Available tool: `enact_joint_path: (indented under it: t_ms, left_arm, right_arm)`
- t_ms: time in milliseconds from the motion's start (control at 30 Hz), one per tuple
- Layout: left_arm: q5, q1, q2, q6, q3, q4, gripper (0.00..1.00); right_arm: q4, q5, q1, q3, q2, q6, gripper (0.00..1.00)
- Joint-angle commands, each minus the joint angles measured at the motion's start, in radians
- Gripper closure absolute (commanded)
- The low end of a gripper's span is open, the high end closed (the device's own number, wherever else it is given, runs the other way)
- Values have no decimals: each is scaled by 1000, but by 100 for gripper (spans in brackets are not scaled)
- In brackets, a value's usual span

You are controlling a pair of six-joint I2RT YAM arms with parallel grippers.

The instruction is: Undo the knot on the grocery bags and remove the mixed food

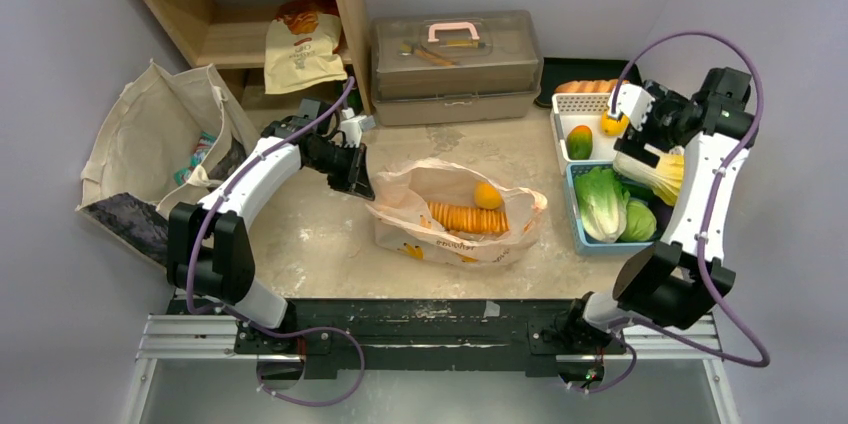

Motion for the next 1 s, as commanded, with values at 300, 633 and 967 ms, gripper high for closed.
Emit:
enact_joint_path:
  t_ms: [300,633,967]
  left_arm:
    - [4,9,-5,17,34,0,100]
    - [4,9,8,4,42,5,100]
    - [2,9,-7,13,28,4,100]
  right_arm:
    - [84,259,30,-33,207,637,32]
    - [122,507,-28,-197,245,481,69]
    - [37,319,13,-114,133,459,42]
